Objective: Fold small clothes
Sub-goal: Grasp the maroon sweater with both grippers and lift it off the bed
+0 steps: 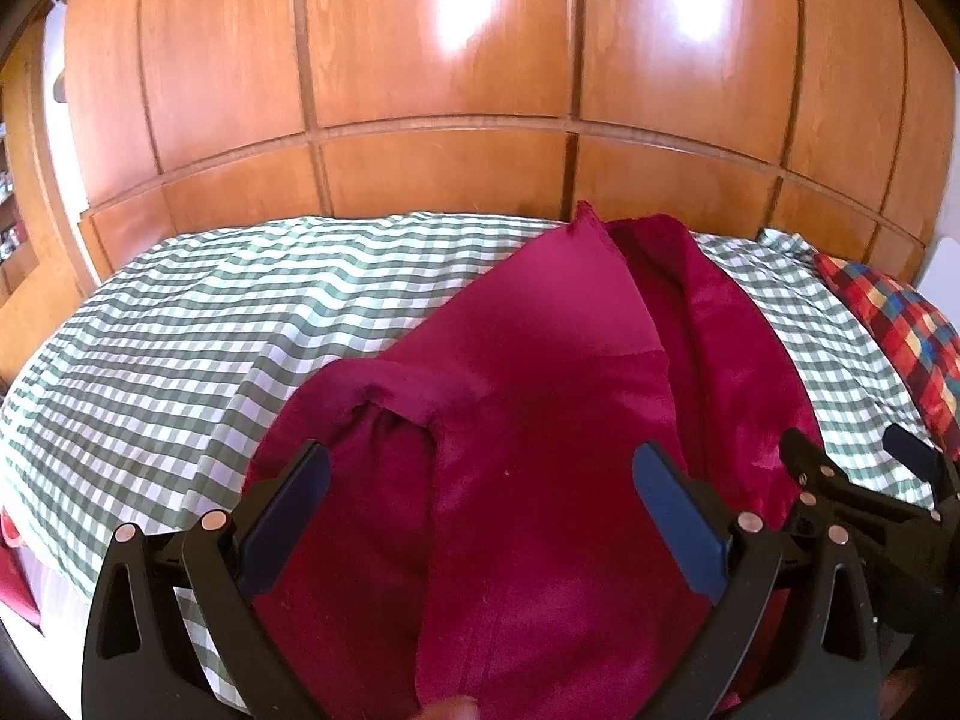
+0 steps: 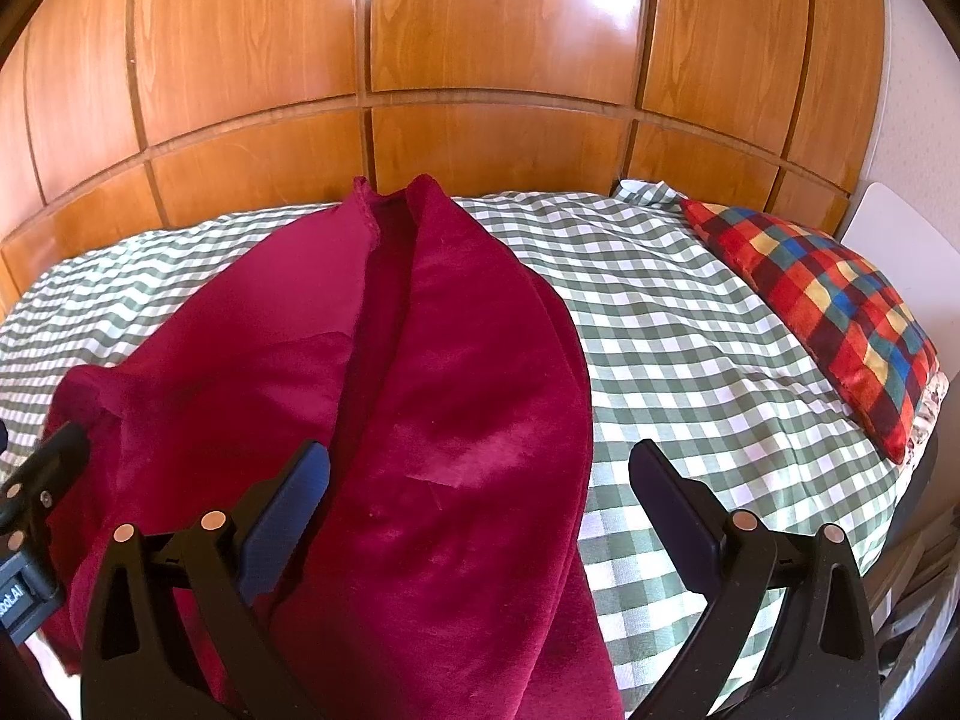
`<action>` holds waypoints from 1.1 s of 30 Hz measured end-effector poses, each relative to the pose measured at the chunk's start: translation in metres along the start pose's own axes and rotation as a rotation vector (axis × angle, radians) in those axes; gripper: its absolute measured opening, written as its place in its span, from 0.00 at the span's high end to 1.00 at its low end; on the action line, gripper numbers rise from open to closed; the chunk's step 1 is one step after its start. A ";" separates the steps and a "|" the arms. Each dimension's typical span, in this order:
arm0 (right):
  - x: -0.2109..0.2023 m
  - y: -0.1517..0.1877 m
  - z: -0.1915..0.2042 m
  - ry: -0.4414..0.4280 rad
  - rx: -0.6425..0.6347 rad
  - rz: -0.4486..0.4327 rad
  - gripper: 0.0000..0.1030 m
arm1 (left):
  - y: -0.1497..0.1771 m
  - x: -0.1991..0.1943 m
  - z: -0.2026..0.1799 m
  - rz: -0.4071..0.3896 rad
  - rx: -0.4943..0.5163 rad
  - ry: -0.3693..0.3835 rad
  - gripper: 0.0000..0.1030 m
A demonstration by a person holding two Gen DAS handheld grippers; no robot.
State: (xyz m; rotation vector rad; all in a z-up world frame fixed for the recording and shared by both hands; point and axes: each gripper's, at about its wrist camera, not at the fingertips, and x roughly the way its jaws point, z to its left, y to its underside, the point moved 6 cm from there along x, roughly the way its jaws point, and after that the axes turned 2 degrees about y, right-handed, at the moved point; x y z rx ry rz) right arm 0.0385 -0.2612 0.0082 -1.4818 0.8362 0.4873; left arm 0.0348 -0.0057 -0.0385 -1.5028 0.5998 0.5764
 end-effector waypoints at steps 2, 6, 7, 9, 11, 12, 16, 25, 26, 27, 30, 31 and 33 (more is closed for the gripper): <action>0.000 0.000 -0.001 -0.001 -0.002 0.002 0.04 | 0.005 0.004 -0.005 0.036 0.028 0.055 0.02; 0.003 0.005 -0.003 -0.015 -0.005 0.015 0.04 | 0.021 0.001 -0.013 0.102 0.056 0.225 0.03; 0.005 0.007 -0.003 -0.026 -0.003 0.025 0.04 | 0.027 -0.003 -0.018 0.121 0.074 0.298 0.03; 0.009 0.009 -0.003 -0.045 0.000 0.042 0.04 | 0.039 -0.013 -0.030 0.148 0.151 0.421 0.07; 0.013 0.013 -0.002 -0.094 0.003 0.068 0.05 | 0.050 -0.024 -0.044 0.158 0.255 0.492 0.17; 0.014 0.015 -0.002 -0.120 0.004 0.079 0.08 | 0.059 -0.030 -0.053 0.170 0.322 0.524 0.24; 0.024 0.024 -0.012 -0.203 0.031 0.154 0.35 | 0.089 -0.031 -0.079 0.234 0.499 0.565 0.46; 0.031 0.049 0.005 -0.352 -0.018 0.267 0.35 | 0.101 -0.019 -0.082 0.287 0.493 0.573 0.96; 0.032 0.051 0.010 -0.333 -0.060 0.262 0.39 | 0.099 -0.020 -0.078 0.286 0.458 0.589 0.96; 0.030 0.055 0.016 -0.314 -0.104 0.251 0.47 | 0.095 -0.020 -0.074 0.281 0.423 0.607 0.97; 0.024 0.060 0.029 -0.295 -0.209 0.215 0.90 | 0.077 -0.032 -0.051 0.237 0.295 0.653 0.97; 0.023 0.059 0.028 -0.296 -0.210 0.206 1.00 | 0.069 -0.036 -0.043 0.214 0.255 0.666 0.97; 0.021 0.052 0.017 -0.295 -0.187 0.191 1.00 | 0.043 -0.045 -0.016 0.152 0.146 0.682 0.97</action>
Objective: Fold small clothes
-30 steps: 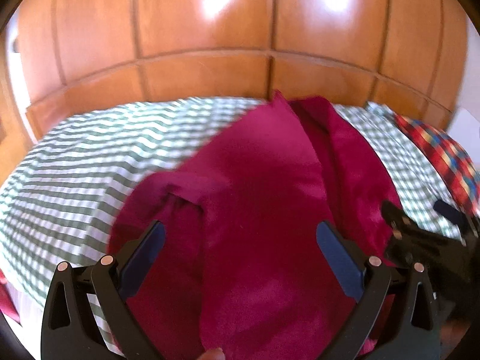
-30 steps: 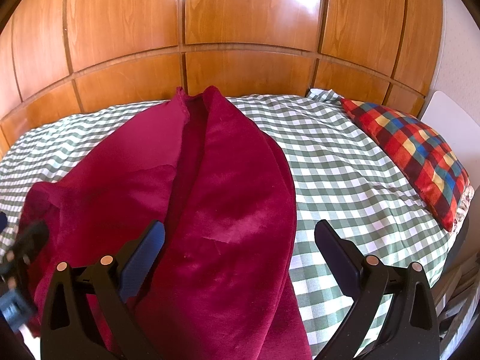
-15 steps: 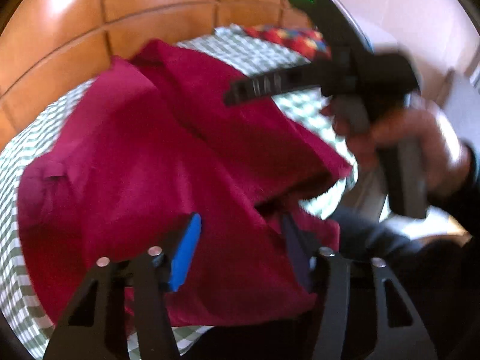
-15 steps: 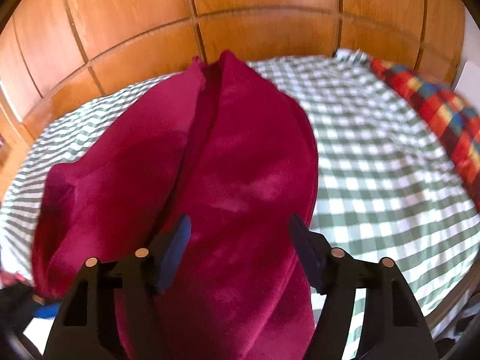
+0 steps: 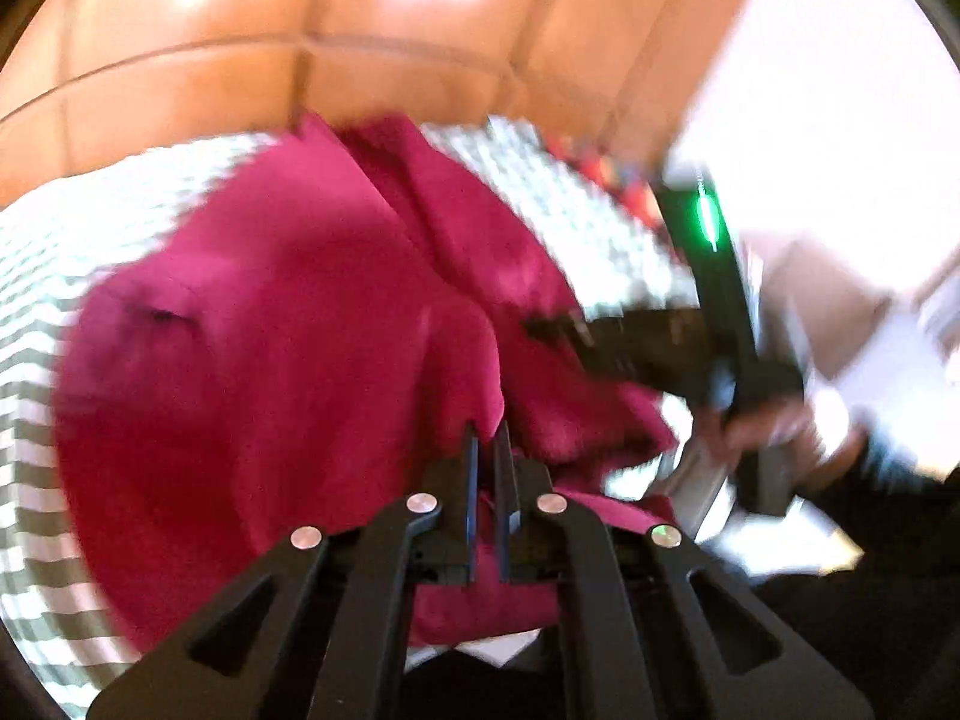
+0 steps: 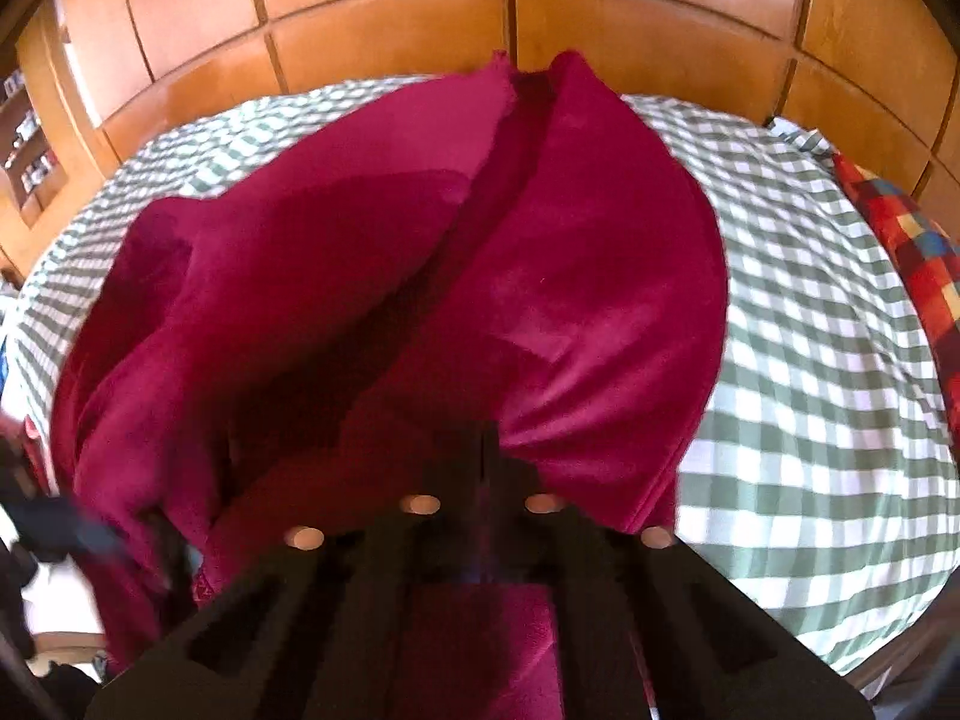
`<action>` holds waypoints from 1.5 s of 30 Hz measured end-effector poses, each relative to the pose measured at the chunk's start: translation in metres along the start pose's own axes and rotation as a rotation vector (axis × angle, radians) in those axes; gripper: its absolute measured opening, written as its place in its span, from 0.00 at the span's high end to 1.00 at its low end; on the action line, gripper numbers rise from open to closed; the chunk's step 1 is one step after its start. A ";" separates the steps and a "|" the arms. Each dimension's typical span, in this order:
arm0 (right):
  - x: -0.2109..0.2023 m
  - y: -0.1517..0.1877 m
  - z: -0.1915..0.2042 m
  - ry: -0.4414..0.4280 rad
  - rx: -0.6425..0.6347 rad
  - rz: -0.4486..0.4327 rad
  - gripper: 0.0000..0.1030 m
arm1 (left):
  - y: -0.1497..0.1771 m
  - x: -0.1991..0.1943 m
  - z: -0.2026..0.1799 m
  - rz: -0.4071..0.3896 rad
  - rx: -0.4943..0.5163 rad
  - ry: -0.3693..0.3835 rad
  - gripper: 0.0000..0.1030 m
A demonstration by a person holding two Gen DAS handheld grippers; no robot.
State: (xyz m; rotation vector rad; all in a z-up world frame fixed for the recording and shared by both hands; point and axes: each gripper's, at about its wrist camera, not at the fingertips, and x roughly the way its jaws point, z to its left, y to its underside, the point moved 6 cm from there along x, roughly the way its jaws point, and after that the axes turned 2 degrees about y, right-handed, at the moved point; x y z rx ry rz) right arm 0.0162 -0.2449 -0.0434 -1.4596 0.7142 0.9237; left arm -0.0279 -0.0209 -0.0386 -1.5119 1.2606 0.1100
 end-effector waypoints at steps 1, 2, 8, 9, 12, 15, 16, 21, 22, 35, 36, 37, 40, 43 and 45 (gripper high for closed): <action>-0.005 -0.005 -0.010 0.013 0.025 -0.018 1.00 | -0.013 -0.016 0.012 -0.057 -0.036 -0.007 0.97; -0.009 -0.008 -0.019 0.026 0.047 -0.031 1.00 | -0.024 -0.030 0.024 -0.103 -0.059 -0.024 0.97; -0.014 -0.018 -0.063 0.130 0.112 -0.061 1.00 | -0.076 -0.107 0.113 -0.279 -0.139 -0.266 0.97; -0.012 -0.019 -0.064 0.142 0.108 -0.062 1.00 | -0.082 -0.117 0.127 -0.289 -0.147 -0.307 0.97; -0.007 -0.020 -0.061 0.153 0.096 -0.057 1.00 | -0.103 -0.142 0.178 -0.307 -0.190 -0.455 0.97; 0.000 -0.023 -0.054 0.154 0.089 -0.048 1.00 | -0.124 -0.153 0.232 -0.297 -0.248 -0.589 0.97; 0.003 -0.025 -0.055 0.172 0.079 -0.051 1.00 | -0.132 -0.155 0.253 -0.287 -0.264 -0.651 0.97; 0.012 -0.037 -0.067 0.235 0.082 -0.044 1.00 | -0.153 -0.148 0.337 -0.242 -0.409 -0.809 0.96; 0.013 -0.038 -0.071 0.226 0.098 -0.038 0.98 | -0.156 -0.143 0.349 -0.232 -0.435 -0.833 0.91; 0.007 0.012 0.009 -0.110 0.005 0.102 0.47 | -0.100 -0.086 0.289 -0.160 -0.338 -0.694 0.49; 0.011 0.020 0.019 -0.093 -0.050 0.120 0.60 | -0.089 -0.078 0.276 -0.140 -0.315 -0.664 0.49; 0.014 0.028 0.030 -0.043 -0.122 0.121 0.69 | -0.075 -0.068 0.258 -0.113 -0.292 -0.623 0.49; 0.007 0.029 0.039 -0.020 -0.193 0.086 0.95 | -0.039 -0.047 0.215 -0.047 -0.267 -0.522 0.49; -0.013 0.009 0.009 0.008 -0.128 0.024 0.96 | -0.009 -0.035 0.180 0.005 -0.244 -0.468 0.49; -0.028 -0.012 -0.026 0.062 -0.056 -0.029 0.96 | 0.008 -0.032 0.160 0.024 -0.253 -0.417 0.49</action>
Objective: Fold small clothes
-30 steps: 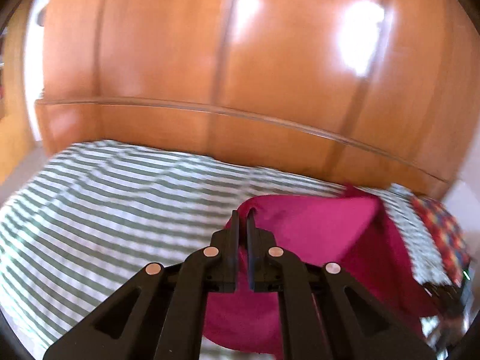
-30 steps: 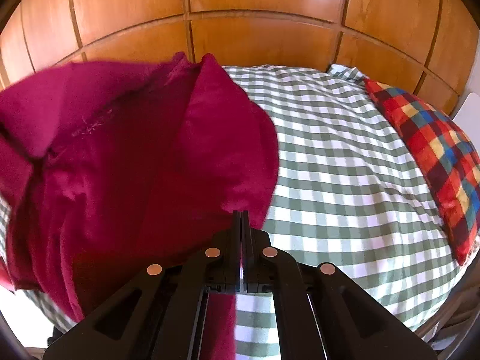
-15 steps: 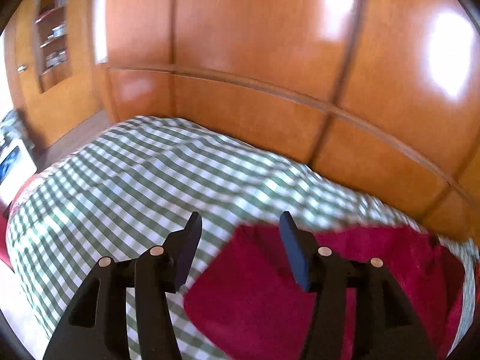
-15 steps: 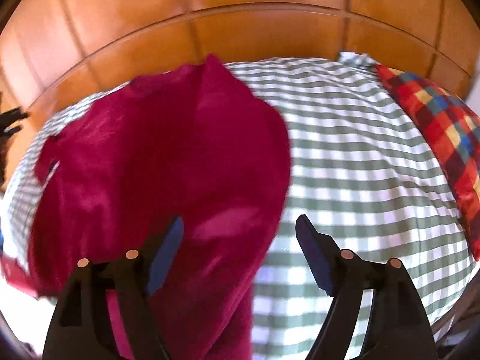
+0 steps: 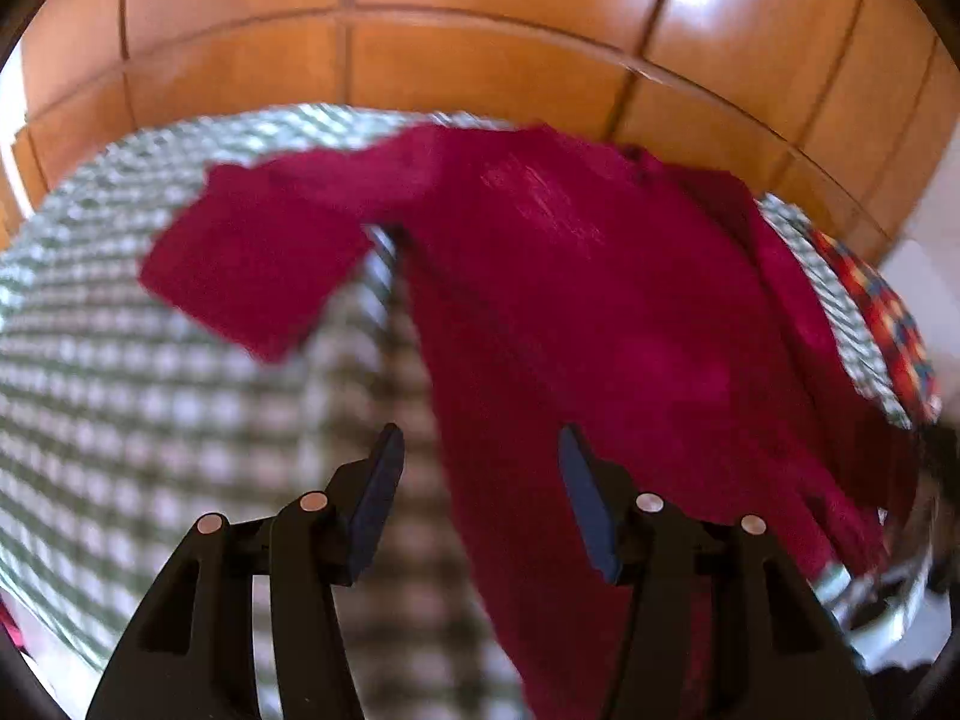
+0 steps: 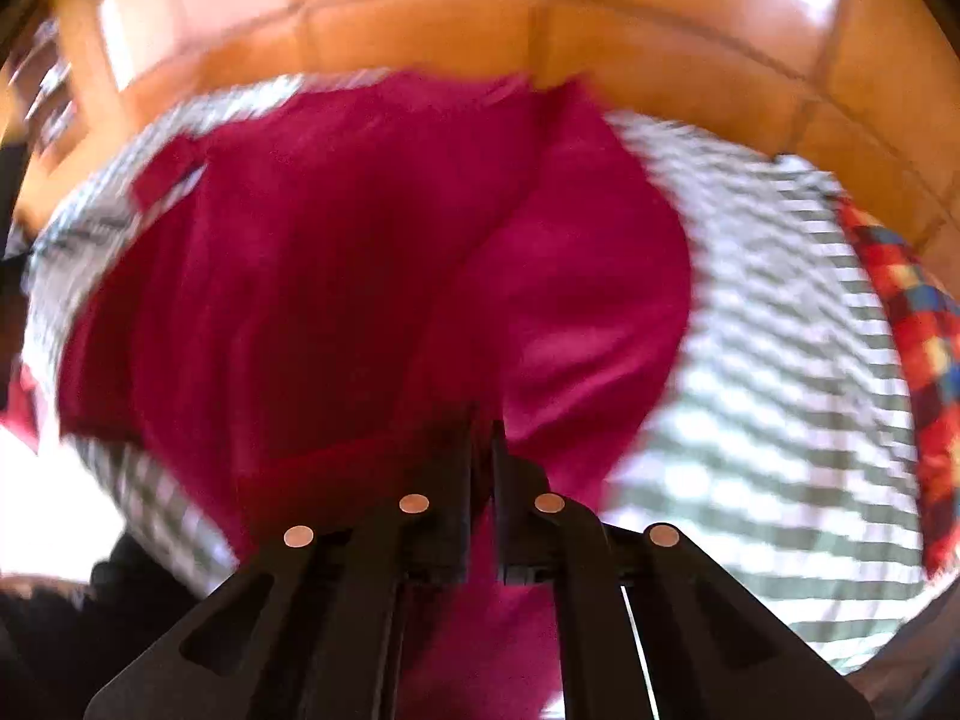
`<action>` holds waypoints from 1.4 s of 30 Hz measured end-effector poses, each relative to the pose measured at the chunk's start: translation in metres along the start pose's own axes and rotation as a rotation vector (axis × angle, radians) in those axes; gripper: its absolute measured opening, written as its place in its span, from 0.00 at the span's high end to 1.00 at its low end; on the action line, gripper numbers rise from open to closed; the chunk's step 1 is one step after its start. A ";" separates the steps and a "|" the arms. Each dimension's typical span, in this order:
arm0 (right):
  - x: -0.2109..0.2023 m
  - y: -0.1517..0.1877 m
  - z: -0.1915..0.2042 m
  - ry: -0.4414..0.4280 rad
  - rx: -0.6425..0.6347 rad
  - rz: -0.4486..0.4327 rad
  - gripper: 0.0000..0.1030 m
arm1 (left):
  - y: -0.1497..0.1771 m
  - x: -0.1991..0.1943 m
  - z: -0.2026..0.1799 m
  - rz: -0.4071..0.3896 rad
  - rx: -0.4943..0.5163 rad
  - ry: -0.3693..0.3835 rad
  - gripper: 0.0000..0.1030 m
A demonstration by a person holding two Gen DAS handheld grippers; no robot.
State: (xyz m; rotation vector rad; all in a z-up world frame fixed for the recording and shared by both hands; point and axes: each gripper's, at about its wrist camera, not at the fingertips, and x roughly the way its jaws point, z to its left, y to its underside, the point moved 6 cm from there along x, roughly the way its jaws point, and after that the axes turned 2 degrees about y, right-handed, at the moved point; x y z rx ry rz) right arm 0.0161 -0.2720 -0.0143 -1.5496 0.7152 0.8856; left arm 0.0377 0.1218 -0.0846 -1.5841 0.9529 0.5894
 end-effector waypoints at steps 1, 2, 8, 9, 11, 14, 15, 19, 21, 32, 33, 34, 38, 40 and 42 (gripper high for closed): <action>-0.002 -0.007 -0.016 0.031 0.022 -0.018 0.96 | 0.007 -0.001 -0.004 0.008 -0.003 0.014 0.49; -0.003 -0.014 -0.034 0.067 0.041 -0.036 0.96 | 0.014 -0.002 -0.009 0.019 -0.005 0.029 0.49; 0.023 -0.053 -0.133 0.312 0.145 -0.064 0.96 | 0.041 -0.002 -0.023 0.067 0.001 0.046 0.49; 0.029 -0.056 -0.149 0.347 0.162 -0.058 0.96 | 0.045 -0.003 -0.024 0.076 -0.001 0.043 0.49; 0.048 -0.071 -0.185 0.448 0.175 -0.047 0.96 | 0.051 -0.004 -0.026 0.086 -0.004 0.037 0.49; 0.069 -0.085 -0.223 0.516 0.256 -0.018 0.96 | 0.057 -0.004 -0.028 0.104 0.010 0.028 0.49; 0.073 -0.088 -0.234 0.519 0.282 -0.012 0.96 | 0.059 -0.003 -0.030 0.107 0.018 0.024 0.49; 0.081 -0.093 -0.248 0.466 0.339 -0.015 0.48 | 0.065 0.000 -0.033 0.120 0.042 0.014 0.49; 0.069 -0.090 -0.242 0.468 0.347 -0.062 0.20 | 0.067 0.001 -0.031 0.121 0.036 0.016 0.49; 0.035 0.019 -0.080 -0.174 0.278 0.119 0.40 | 0.071 0.002 -0.027 0.092 0.008 0.050 0.71; 0.036 0.031 -0.065 -0.226 0.273 0.156 0.43 | 0.071 0.002 -0.028 0.088 0.008 0.053 0.79; 0.038 0.044 -0.047 -0.265 0.252 0.195 0.48 | 0.070 0.001 -0.028 0.082 0.008 0.054 0.84; 0.031 0.057 -0.011 -0.264 0.142 0.217 0.93 | 0.062 -0.008 -0.032 0.054 -0.004 0.066 0.90; 0.014 0.046 -0.004 -0.249 0.088 0.181 0.93 | 0.052 -0.023 -0.031 0.022 -0.024 0.100 0.90; -0.008 0.032 -0.006 -0.248 0.064 0.127 0.93 | 0.042 -0.041 -0.029 -0.020 -0.049 0.146 0.90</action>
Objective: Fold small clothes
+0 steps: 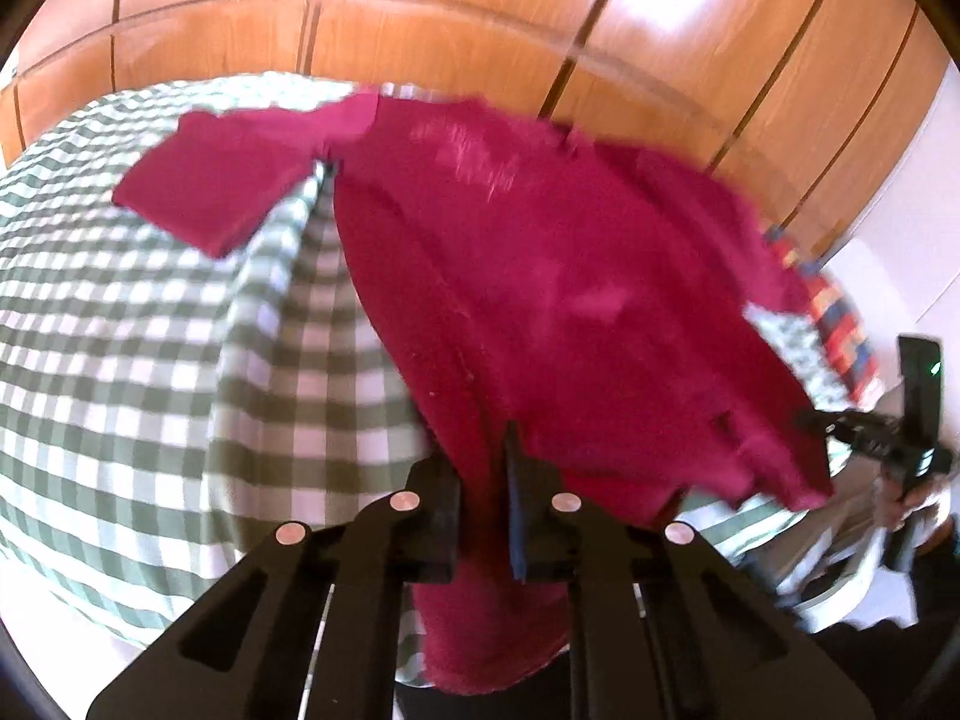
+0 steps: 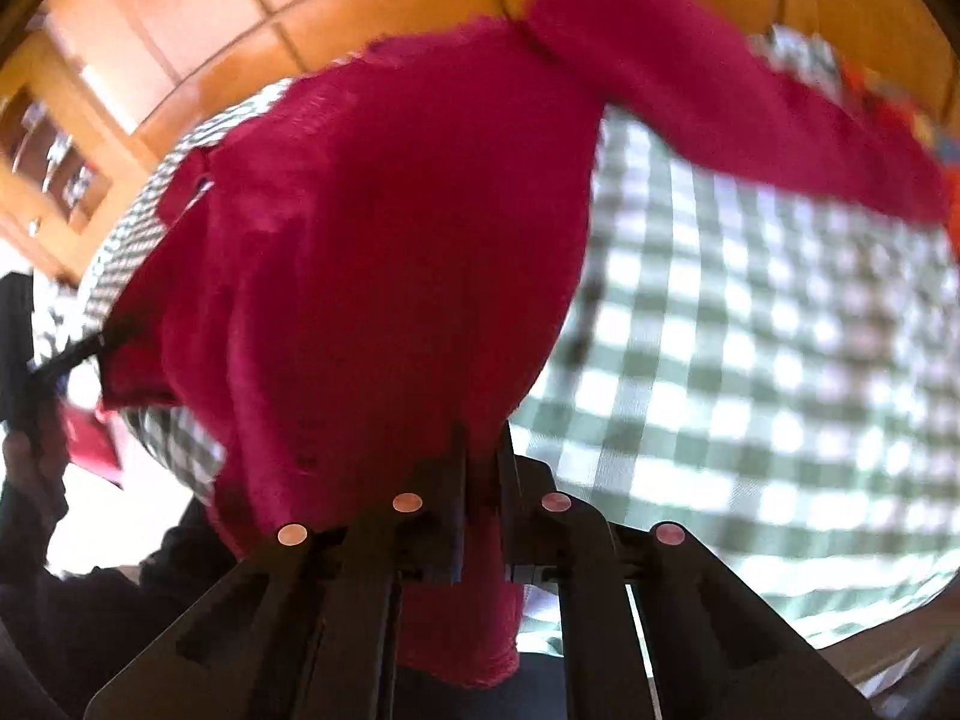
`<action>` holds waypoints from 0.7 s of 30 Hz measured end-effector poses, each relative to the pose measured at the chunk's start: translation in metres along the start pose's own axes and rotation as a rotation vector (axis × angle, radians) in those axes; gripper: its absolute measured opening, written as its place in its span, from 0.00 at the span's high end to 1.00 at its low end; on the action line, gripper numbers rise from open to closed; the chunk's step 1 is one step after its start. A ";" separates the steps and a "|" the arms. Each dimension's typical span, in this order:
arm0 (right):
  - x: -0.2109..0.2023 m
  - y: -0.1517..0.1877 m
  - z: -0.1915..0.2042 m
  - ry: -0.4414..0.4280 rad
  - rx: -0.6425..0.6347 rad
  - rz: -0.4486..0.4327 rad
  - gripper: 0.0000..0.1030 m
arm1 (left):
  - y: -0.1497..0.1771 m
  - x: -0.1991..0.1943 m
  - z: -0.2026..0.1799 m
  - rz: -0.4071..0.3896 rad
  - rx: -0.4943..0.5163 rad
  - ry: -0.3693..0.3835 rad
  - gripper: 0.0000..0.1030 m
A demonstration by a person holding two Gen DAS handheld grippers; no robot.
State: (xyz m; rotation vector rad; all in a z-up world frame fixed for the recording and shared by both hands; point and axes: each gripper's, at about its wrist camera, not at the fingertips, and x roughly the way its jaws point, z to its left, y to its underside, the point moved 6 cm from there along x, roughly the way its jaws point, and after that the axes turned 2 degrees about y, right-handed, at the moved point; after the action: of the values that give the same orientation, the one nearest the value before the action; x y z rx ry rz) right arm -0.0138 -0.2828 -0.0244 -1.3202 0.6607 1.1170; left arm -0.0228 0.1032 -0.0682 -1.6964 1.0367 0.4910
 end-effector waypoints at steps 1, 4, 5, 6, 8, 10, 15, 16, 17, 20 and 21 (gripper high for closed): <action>-0.020 -0.009 -0.002 0.005 -0.001 -0.046 0.93 | -0.006 -0.013 -0.001 -0.027 -0.014 0.029 0.90; -0.060 -0.020 -0.015 0.008 0.010 -0.119 0.94 | -0.013 -0.041 -0.002 -0.073 -0.023 0.097 0.90; -0.069 -0.018 -0.017 0.021 -0.001 -0.129 0.94 | -0.012 -0.045 -0.002 -0.077 -0.017 0.104 0.90; -0.072 -0.013 -0.017 0.041 -0.024 -0.123 0.94 | -0.010 -0.047 -0.001 -0.071 -0.005 0.098 0.90; -0.067 0.002 -0.022 0.058 -0.041 -0.071 0.94 | 0.003 -0.037 0.002 -0.016 0.019 0.059 0.90; -0.044 0.027 -0.020 0.091 -0.084 0.020 0.94 | 0.024 -0.016 0.005 0.071 0.028 0.021 0.89; 0.001 0.075 -0.014 0.145 -0.139 0.188 0.93 | 0.053 0.008 0.015 0.174 0.060 -0.134 0.69; 0.000 0.075 -0.014 0.136 -0.120 0.190 0.93 | 0.051 0.004 0.013 0.156 0.057 -0.143 0.65; -0.001 0.073 -0.015 0.122 -0.099 0.188 0.82 | 0.046 0.001 0.012 0.137 0.060 -0.156 0.63; -0.018 0.045 -0.022 0.153 -0.062 0.079 0.38 | 0.026 -0.008 0.003 0.061 0.095 -0.210 0.56; -0.024 0.031 -0.021 0.155 -0.052 0.029 0.38 | 0.018 -0.009 0.002 0.041 0.108 -0.231 0.56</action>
State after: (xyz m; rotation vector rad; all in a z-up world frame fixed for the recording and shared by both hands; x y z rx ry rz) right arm -0.0469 -0.3128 -0.0197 -1.4565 0.7715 1.0687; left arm -0.0421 0.1072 -0.0720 -1.4866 0.9143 0.6307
